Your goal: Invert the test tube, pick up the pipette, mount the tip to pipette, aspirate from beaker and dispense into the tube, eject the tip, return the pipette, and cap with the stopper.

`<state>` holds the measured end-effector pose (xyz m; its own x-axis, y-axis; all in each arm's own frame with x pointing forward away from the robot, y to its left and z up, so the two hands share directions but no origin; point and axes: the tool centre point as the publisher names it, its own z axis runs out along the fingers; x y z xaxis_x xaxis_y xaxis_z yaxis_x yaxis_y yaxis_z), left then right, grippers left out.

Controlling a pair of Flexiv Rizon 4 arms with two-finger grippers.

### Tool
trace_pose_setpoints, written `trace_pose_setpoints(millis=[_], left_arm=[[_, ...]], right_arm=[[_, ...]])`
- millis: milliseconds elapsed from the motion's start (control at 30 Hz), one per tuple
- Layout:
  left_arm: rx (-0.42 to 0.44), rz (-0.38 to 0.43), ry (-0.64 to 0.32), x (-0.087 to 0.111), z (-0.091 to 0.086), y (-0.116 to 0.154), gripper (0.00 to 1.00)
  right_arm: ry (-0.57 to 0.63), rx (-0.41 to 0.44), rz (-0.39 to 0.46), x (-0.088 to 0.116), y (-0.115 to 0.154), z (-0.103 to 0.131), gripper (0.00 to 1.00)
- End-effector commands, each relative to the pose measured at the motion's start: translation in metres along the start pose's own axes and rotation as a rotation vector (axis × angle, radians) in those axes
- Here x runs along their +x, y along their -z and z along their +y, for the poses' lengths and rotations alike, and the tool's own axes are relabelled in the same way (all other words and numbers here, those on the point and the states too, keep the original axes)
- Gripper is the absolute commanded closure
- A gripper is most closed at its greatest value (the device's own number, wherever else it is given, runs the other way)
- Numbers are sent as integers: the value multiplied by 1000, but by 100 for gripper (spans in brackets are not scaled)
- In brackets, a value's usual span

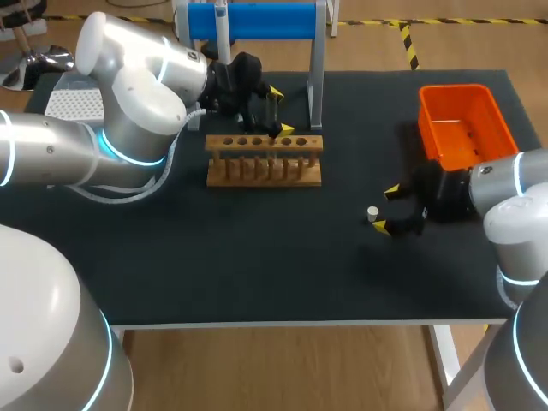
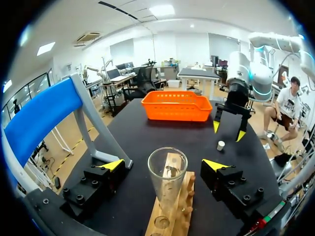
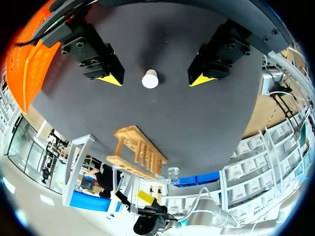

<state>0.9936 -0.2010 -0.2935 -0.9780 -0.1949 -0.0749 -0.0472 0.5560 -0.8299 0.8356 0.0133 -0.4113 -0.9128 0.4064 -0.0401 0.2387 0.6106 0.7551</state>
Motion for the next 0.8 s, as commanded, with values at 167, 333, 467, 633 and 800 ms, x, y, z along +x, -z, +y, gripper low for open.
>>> trace_pose_setpoints(millis=[167,333,467,633,800], left_arm=[[-2,3,0,-1,0,1,0],[-2,3,0,-1,0,1,0],[-2,3,0,-1,0,1,0],[-2,3,0,-1,0,1,0],[-2,3,0,-1,0,1,0]], right_arm=[[5,17,-10,-1,-8,-1,25],[1,22,-13,1,-11,-2,29],[3,28,-15,3,-12,-1,31],[6,35,-22,3,-14,1,35],[5,40,-32,2,-15,4,40]])
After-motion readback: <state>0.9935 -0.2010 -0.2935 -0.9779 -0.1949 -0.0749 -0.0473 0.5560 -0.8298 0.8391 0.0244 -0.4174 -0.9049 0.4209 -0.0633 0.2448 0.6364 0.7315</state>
